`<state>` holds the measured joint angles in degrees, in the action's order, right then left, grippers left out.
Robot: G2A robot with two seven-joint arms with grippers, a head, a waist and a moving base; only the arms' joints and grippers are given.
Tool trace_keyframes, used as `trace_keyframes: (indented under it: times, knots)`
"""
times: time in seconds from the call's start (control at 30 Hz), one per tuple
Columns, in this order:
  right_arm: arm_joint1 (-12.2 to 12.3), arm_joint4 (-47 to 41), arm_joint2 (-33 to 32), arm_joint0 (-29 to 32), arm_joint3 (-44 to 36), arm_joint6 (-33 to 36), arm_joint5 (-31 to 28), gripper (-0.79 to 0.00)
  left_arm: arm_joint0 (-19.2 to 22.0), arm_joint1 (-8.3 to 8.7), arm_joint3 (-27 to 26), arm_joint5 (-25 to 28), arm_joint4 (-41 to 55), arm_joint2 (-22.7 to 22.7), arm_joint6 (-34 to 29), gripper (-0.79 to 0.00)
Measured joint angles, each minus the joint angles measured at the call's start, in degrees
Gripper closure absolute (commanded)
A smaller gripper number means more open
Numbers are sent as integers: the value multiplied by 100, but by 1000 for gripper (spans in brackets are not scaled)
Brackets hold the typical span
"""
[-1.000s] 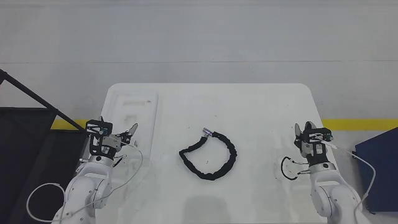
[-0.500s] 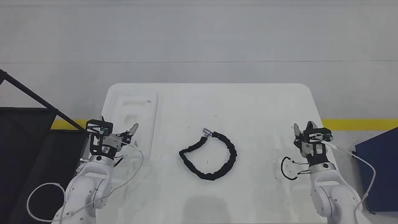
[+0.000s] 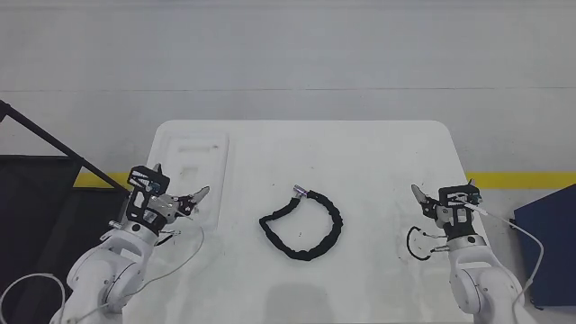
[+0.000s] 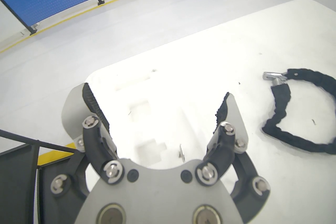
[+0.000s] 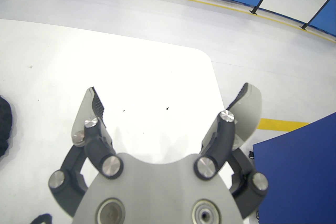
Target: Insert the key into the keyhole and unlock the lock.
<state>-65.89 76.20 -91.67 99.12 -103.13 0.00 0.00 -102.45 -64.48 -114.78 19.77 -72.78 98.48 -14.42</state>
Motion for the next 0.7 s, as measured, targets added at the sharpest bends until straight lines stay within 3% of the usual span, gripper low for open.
trace_keyframes:
  times: [0.17,0.4,0.57,0.7]
  knots:
    - [0,0,0,0,0,0,0,-785,21,90,-403,880,330,346,-1142,-785]
    - [0,0,0,0,0,0,0,-785,293,201,-733,1536,1159,532,-2847,-785]
    - [0,0,0,0,0,0,0,-785,576,278,-916,1481,1952,522,-4120,-785]
    - [0,0,0,0,0,0,0,-785,887,343,-842,799,3225,400,-5566,-785]
